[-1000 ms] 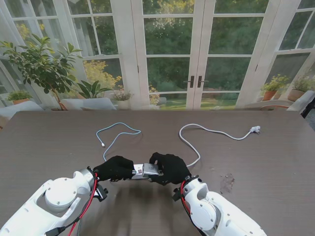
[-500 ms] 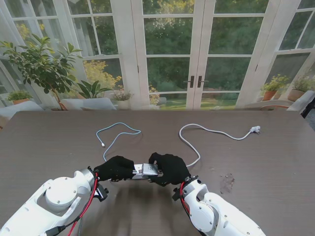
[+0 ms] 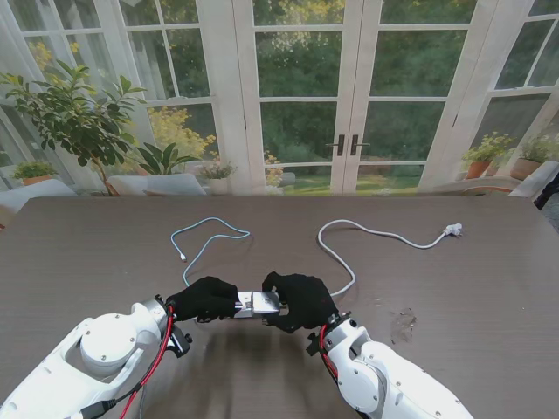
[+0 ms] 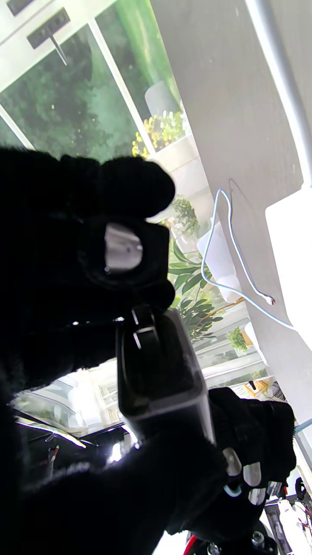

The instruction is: Set up the charging station

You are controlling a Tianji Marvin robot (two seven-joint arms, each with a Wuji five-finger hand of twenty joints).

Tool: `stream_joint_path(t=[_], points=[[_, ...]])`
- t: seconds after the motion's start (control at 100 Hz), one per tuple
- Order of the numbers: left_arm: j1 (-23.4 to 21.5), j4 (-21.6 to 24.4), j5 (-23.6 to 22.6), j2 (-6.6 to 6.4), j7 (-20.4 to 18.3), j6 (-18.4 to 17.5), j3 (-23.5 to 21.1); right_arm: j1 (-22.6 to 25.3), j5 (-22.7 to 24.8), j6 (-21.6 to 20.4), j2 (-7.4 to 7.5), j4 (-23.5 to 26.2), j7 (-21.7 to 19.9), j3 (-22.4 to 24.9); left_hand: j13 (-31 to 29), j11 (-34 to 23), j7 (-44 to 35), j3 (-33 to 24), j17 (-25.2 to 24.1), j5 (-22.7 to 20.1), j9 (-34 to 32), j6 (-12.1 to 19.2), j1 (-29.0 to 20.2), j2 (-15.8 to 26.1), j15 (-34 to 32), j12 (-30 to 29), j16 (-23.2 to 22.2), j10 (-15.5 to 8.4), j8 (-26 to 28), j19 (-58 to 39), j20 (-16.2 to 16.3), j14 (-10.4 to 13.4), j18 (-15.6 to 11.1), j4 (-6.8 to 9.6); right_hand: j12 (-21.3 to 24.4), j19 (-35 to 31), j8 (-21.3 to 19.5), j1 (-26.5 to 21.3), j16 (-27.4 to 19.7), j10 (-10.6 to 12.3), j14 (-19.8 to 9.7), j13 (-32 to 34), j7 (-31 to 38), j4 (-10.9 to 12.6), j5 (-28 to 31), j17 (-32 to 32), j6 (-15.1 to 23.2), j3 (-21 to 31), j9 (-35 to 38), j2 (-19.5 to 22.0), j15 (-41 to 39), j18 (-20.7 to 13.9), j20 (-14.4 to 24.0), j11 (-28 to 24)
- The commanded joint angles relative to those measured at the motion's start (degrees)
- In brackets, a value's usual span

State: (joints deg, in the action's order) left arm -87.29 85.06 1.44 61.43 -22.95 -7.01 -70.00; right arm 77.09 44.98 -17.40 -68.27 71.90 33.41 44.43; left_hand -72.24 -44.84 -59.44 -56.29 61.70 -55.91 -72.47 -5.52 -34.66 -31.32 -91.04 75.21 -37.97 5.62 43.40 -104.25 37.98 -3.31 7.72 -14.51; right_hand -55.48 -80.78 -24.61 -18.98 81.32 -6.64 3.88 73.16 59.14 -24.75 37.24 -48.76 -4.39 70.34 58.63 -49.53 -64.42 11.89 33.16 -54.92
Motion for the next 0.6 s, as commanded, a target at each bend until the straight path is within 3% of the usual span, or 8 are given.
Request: stream_joint_path(t=[0.0, 0.59], points=[[-0.03, -0.01, 0.38, 0.2, -1.51, 0.06, 0.11, -0.04, 0.36, -0.23, -0.16, 0.18, -0.36, -0.3, -0.83, -0.73, -1.75, -1.73, 1.24, -0.36, -0.81, -1.65, 0.26, 2.01, -4.61, 0.33, -0.73, 1.44, 1.08, -15.72, 0.92, 6.61, -5.22, -1.22, 0.26, -2.35, -2.15, -5.27, -42.68, 7.48, -2.52, 2.28, 23.57, 3.16, 2.43, -0.53, 11.73, 11.07, 4.03, 5.91, -1.34, -2.37, -0.43, -4.33], [0.35, -0.53, 0.86, 0.12, -2.19, -0.32, 0.33, -1.26, 4.54, 0.77, 0.48, -0.25, 2.5, -2.13, -0.84, -0.64, -1.72, -1.71, 1.33, -0.23, -0.63, -1.57, 0.16, 1.85, -4.68, 0.34, -0.74, 1.35, 1.04, -15.72, 1.42, 7.03, -5.71, -1.21, 0.36, -2.46, -2.1, -5.2, -42.65, 7.69, -3.03, 2.32, 23.71, 3.16, 2.13, -0.75, 11.83, 10.81, 3.86, 6.32, -1.62, -2.64, -0.51, -4.43]])
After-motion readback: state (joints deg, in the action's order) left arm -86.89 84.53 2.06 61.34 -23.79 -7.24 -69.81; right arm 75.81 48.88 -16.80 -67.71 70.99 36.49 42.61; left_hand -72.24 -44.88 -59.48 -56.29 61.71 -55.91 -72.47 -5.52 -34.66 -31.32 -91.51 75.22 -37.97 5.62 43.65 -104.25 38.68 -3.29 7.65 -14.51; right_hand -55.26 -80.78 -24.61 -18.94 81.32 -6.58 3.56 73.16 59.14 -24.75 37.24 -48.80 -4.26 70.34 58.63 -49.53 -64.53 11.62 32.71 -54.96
